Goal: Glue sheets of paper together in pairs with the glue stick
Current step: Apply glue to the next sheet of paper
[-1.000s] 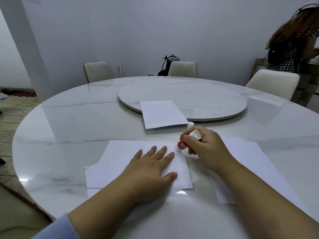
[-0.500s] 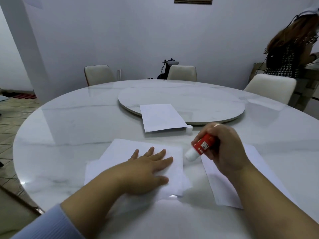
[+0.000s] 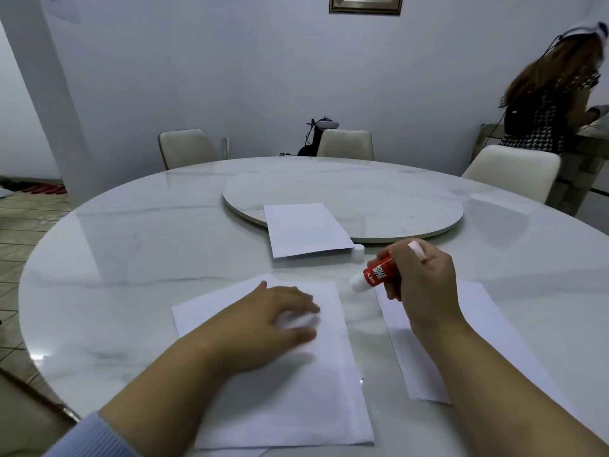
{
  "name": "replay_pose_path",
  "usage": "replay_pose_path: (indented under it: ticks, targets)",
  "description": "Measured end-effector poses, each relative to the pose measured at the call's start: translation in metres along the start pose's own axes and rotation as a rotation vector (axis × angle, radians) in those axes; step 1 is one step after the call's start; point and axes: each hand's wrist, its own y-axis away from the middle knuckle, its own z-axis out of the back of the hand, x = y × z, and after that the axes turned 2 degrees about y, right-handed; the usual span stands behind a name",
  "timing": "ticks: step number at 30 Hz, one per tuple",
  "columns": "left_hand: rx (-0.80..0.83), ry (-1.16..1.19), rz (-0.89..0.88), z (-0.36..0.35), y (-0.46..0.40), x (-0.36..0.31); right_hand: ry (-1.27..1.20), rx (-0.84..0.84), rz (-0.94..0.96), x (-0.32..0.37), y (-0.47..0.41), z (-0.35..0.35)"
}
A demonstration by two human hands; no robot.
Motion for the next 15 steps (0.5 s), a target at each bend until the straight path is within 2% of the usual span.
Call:
replay_pose_path:
  ticks: [2,4,9,15]
  targets:
    - [-0.094,-0.067,0.006,-0.005,-0.002,-0.002,0.032,0.067,0.012,-0.003,0.001,-0.004]
    - [-0.064,-0.163,0.037,-0.011,-0.004,-0.001,0.109,0.165,0.002,-0.008,0.002,-0.009]
    - [-0.01,-0.201,0.055,-0.014,-0.006,-0.002,0.266,0.345,-0.055,-0.017,0.003,-0.019]
    - [0.045,-0.189,0.077,-0.014,-0.007,-0.001,0.364,0.409,-0.005,-0.007,0.008,-0.016]
